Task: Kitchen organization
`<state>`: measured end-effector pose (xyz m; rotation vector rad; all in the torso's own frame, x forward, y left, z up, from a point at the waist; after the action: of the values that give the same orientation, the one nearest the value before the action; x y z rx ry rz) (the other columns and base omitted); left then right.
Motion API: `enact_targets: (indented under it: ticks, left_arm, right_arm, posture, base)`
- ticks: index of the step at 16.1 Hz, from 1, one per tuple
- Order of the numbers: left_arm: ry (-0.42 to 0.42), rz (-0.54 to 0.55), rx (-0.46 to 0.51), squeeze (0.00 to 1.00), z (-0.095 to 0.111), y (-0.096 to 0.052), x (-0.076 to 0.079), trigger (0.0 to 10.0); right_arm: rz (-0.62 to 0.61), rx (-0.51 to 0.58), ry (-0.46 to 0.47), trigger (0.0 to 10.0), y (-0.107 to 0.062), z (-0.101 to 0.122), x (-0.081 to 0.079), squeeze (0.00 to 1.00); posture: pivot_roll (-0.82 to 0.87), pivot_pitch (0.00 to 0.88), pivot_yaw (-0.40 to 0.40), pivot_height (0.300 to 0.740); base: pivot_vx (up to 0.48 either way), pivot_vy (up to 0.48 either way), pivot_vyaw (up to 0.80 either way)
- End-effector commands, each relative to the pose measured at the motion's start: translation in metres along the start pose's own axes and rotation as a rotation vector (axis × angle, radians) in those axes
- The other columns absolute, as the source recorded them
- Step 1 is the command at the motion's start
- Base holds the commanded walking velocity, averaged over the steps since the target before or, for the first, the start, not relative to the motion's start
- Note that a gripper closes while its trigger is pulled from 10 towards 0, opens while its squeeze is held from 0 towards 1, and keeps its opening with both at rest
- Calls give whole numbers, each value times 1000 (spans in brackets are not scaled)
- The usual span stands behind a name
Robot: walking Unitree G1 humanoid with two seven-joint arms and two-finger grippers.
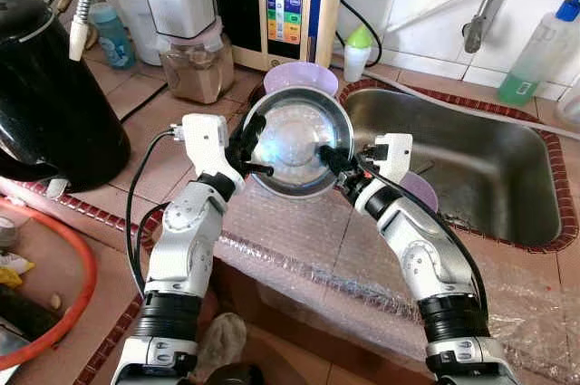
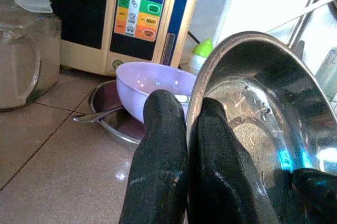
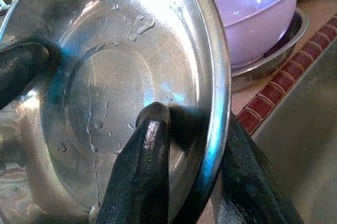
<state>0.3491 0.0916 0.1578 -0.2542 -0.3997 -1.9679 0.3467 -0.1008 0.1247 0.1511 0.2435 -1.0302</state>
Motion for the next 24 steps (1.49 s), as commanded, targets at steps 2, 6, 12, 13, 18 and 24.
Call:
enact_targets:
  ticks: [2, 6, 12, 13, 18, 24]
  left_arm:
    - [38, -19, 13, 0, 4, 2, 3, 1529]
    - [46, -13, 11, 0, 4, 2, 1, 4353]
    - [42, -22, -1, 1000, 2, 2, 3, 10000]
    - [40, -28, -4, 1000, 2, 2, 4, 10000]
    - [77, -56, -20, 1000, 1, 2, 8, 10000]
    - [92, -31, -37, 1000, -4, -8, 2, 10000]
  right_arm:
    - [-47, -8, 30, 0, -1, 1, 10, 0]
    - [-111, 25, 95, 0, -2, 6, 21, 0]
    - [-159, 44, 115, 0, -3, 10, 30, 0]
    - [-177, 55, 116, 0, -4, 12, 33, 0]
    - [-290, 118, 121, 0, -7, 25, 55, 0]
    - [-490, 225, 78, 0, -26, 51, 101, 0]
  posture:
    - [-24, 0, 30, 740]
    - [-27, 0, 34, 740]
    - [-29, 0, 36, 740]
    - [-27, 0, 37, 740]
    - [-19, 0, 37, 740]
    - [-13, 0, 38, 740]
  base:
    - [0, 0, 0]
    - [0, 0, 0]
    - [0, 0, 0]
    - [0, 0, 0]
    - [0, 0, 0]
    - [0, 0, 0]
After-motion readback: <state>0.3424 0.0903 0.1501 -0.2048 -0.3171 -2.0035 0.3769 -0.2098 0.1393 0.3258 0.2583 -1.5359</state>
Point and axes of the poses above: a point about 5 cm out from each wrist's last joint towards the gripper, its own y axis pointing out of the wrist towards the gripper, its own z axis along the axis of the wrist's last joint, x = y × z, the point moved 3 cm from there along y, pointing out of the wrist towards the gripper, and after that the axes turned 8 degrees about -y, right-handed, at the moved point
